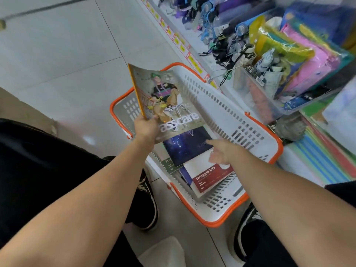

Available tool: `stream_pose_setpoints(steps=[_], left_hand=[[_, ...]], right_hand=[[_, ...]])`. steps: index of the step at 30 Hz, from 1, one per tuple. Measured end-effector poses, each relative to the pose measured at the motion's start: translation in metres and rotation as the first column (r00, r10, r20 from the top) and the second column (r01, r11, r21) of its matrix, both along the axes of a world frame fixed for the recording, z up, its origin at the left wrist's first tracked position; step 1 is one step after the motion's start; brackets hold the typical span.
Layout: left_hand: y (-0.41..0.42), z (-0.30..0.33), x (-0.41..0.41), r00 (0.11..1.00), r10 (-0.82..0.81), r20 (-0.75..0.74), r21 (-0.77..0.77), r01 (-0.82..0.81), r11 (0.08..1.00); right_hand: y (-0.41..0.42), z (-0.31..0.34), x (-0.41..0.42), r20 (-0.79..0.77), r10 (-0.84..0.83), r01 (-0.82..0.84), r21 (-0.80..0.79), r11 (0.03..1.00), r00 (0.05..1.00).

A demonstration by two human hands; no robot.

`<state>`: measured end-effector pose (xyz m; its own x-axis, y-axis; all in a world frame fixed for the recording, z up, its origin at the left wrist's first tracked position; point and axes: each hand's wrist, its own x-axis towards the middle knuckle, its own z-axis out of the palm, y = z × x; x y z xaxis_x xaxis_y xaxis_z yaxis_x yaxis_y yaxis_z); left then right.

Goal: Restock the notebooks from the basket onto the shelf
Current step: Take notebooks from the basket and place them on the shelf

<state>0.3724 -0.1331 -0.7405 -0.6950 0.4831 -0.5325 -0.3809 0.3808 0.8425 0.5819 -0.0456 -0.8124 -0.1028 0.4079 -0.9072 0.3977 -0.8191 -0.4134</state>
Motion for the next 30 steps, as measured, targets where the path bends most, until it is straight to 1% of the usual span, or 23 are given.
stream_pose_setpoints(steps=[1, 2, 5, 8, 12, 14, 17, 19, 21, 25, 28, 30], left_hand=[[-0.002, 0.0, -0.002, 0.999, 0.026, 0.034, -0.007, -0.026, 1.0], [-0.002, -0.002, -0.003, 0.997, 0.039, 0.062, -0.016, -0.039, 0.999], [-0.002, -0.008, -0.002, 0.994, 0.034, 0.101, -0.02, -0.032, 0.999], [-0.003, -0.013, 0.0, 0.989, 0.016, 0.148, -0.01, -0.015, 1.0], [-0.003, -0.016, -0.001, 0.984, 0.01, 0.179, -0.008, -0.009, 1.0], [-0.002, -0.018, -0.002, 0.983, 0.007, 0.184, -0.011, -0.005, 1.0], [-0.002, -0.02, -0.001, 0.974, 0.01, 0.226, -0.023, -0.004, 1.0], [-0.002, -0.021, 0.0, 0.968, -0.02, 0.25, -0.014, 0.024, 1.0], [-0.003, -0.02, 0.002, 0.969, -0.061, 0.24, -0.011, 0.066, 0.998], [-0.007, -0.014, 0.008, 0.971, -0.08, 0.226, 0.002, 0.081, 0.997], [-0.009, -0.004, 0.014, 0.978, -0.076, 0.193, 0.008, 0.076, 0.997], [-0.006, 0.009, 0.018, 0.982, -0.077, 0.17, 0.052, 0.069, 0.996]], right_hand=[[-0.008, -0.01, 0.001, -0.007, -0.068, 0.067, -0.07, 0.995, 0.998], [-0.014, -0.016, 0.001, -0.016, -0.141, 0.138, -0.105, 0.985, 0.99], [-0.016, -0.026, -0.004, -0.089, -0.3, 0.286, -0.146, 0.947, 0.95], [-0.014, -0.027, -0.017, -0.111, -0.344, 0.323, -0.173, 0.93, 0.932], [-0.014, -0.026, -0.029, -0.074, -0.387, 0.368, -0.19, 0.91, 0.919], [-0.015, -0.028, -0.031, -0.077, -0.394, 0.376, -0.174, 0.91, 0.916], [-0.015, -0.027, -0.031, -0.18, -0.392, 0.372, -0.138, 0.918, 0.902], [-0.014, -0.02, -0.029, -0.235, -0.372, 0.36, -0.094, 0.928, 0.898], [-0.01, -0.01, -0.024, -0.276, -0.342, 0.347, -0.031, 0.937, 0.898], [-0.004, 0.025, -0.007, -0.411, -0.279, 0.347, 0.098, 0.933, 0.868], [-0.003, 0.054, 0.01, -0.482, -0.259, 0.367, 0.145, 0.919, 0.837], [-0.001, 0.075, 0.021, -0.537, -0.255, 0.396, 0.165, 0.903, 0.804]])
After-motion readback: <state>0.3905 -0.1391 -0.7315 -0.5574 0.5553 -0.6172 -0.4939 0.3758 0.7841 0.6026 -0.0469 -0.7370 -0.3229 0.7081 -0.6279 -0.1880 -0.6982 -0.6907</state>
